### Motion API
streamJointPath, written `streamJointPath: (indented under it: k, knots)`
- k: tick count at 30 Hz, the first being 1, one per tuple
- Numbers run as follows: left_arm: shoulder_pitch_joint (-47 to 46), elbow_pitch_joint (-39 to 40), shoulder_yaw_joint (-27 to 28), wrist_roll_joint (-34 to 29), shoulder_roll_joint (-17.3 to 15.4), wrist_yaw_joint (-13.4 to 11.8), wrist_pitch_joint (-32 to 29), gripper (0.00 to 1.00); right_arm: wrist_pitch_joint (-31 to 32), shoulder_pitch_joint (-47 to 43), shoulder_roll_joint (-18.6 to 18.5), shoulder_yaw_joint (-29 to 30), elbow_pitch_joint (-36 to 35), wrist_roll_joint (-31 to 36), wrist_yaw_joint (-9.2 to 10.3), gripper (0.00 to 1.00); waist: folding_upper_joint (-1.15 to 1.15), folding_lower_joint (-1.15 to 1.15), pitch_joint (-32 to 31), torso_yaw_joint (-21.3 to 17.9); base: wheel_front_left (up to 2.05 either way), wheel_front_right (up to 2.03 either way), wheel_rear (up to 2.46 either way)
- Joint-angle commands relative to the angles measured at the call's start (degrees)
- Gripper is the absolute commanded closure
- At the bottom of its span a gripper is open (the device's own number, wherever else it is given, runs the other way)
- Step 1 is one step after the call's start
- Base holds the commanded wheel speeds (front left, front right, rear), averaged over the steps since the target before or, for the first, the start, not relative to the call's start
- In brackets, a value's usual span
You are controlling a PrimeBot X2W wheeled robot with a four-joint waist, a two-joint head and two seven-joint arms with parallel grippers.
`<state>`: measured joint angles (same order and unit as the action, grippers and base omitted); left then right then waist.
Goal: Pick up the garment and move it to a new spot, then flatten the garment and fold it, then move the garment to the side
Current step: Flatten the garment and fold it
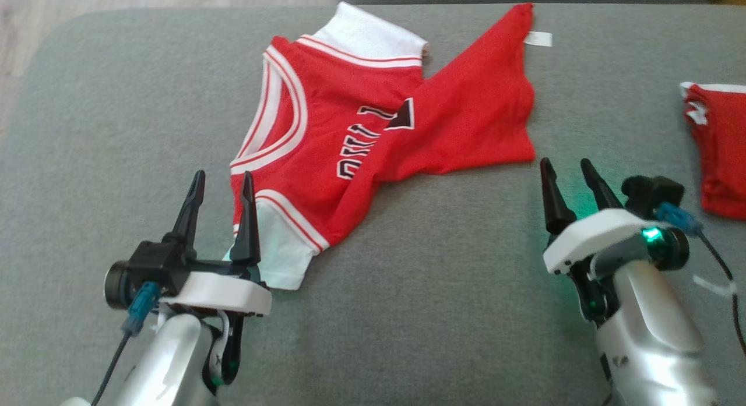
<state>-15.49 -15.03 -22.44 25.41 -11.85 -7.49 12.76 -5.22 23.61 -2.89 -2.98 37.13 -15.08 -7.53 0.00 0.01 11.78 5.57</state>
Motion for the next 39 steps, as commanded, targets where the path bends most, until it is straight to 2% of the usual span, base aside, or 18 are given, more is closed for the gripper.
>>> streamJointPath:
  k: [1,10,11,12,13,21,26,30,35,39]
  knots:
    - [-2.6,1.2,1.7,0.3,-0.8,0.2,0.8,0.00,0.3,2.3,0.0,-1.3,-0.7,-0.2,0.04,0.00,0.00,-0.01,0.3,0.8,0.00,0.00,0.00]
    - [-3.4,-0.4,1.4,0.4,0.0,0.7,1.4,0.00,1.9,9.1,0.0,-3.4,10.9,-0.5,0.04,0.02,0.00,-0.01,1.2,3.1,0.00,0.00,0.00]
    - [-3.4,-0.5,1.4,0.4,0.1,0.8,1.5,0.00,1.7,9.6,0.0,-3.8,11.8,-0.6,0.04,0.51,0.00,-0.01,1.3,3.2,0.00,0.00,0.00]
    - [-3.4,-0.6,1.4,0.4,0.1,0.8,1.5,0.00,1.2,10.0,0.0,-4.1,12.4,-0.8,0.04,0.94,0.00,-0.01,1.4,3.3,0.00,0.00,0.00]
    - [-3.4,-0.7,1.4,0.4,0.1,0.8,1.6,0.00,0.6,10.4,0.0,-4.4,12.9,-1.1,0.04,1.00,0.00,-0.01,1.4,3.3,0.00,0.00,0.00]
    - [-3.5,-1.3,1.6,0.4,0.1,0.6,1.8,0.00,-5.5,11.8,0.0,-7.2,15.6,-1.7,0.04,1.00,0.00,-0.01,1.2,1.8,0.00,0.00,0.00]
    - [-3.0,-1.3,1.9,0.4,-0.2,0.5,1.9,0.00,-8.5,10.9,0.0,-6.7,13.6,-1.3,0.04,1.00,0.00,-0.01,-0.2,-0.1,0.00,0.00,0.00]
    - [-2.3,-1.2,2.2,0.5,-0.4,0.4,2.0,0.00,-9.5,8.3,0.0,-5.6,7.7,0.3,0.04,1.00,0.00,-0.01,-1.9,-2.0,0.00,0.00,0.00]
    - [-0.8,-1.0,2.1,0.6,-0.3,0.1,2.1,0.00,-9.6,2.6,0.0,-3.0,-3.3,3.7,0.04,1.00,0.00,-0.01,-4.4,-4.5,0.00,0.00,0.00]
    - [0.3,-1.0,1.8,0.8,-0.2,0.1,2.1,0.00,-6.9,-3.1,0.0,-0.6,-13.1,6.7,0.04,1.00,0.00,-0.01,-6.1,-5.4,0.00,0.00,0.00]
